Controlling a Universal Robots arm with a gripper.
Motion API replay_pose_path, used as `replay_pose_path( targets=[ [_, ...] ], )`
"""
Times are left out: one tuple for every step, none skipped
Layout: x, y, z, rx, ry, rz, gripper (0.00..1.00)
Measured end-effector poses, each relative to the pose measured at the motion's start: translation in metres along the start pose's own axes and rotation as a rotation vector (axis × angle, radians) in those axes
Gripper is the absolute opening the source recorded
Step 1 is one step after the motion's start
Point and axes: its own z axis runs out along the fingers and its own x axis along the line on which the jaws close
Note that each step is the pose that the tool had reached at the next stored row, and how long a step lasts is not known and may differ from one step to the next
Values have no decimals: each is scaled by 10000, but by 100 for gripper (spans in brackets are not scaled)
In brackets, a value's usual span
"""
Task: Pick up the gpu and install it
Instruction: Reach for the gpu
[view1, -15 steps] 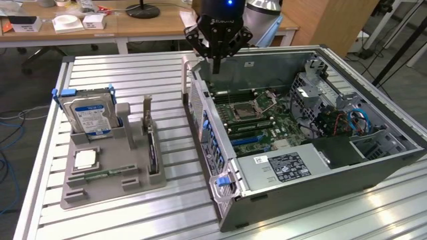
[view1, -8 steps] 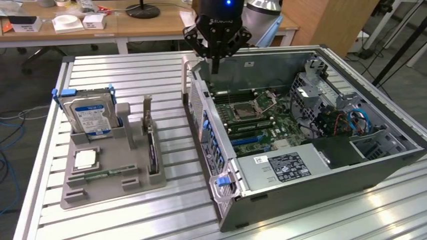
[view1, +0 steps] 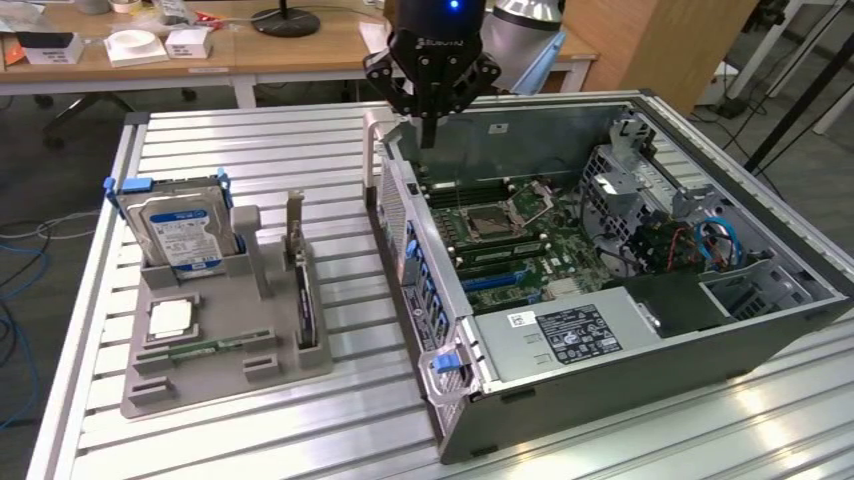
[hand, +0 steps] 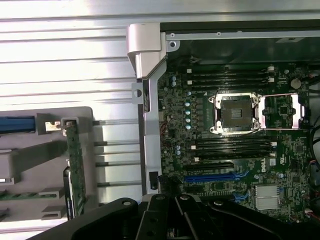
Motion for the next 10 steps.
replay_pose_path(
  targets=[
    [3,0,0,0,0,0,11],
    [6,0,0,0,0,0,11],
    [9,-1,0,-1,-1,0,11],
    [11,-1,0,0,0,-1,11],
    [13,-1,0,0,0,-1,11],
    [16,-1,0,0,0,-1,11],
    [18,-1,0,0,0,-1,11],
    [20,-2,-1,0,0,0,11],
    [22,-2,0,-1,0,-1,11],
    [24,-2,-1,0,0,-1,11]
  ],
)
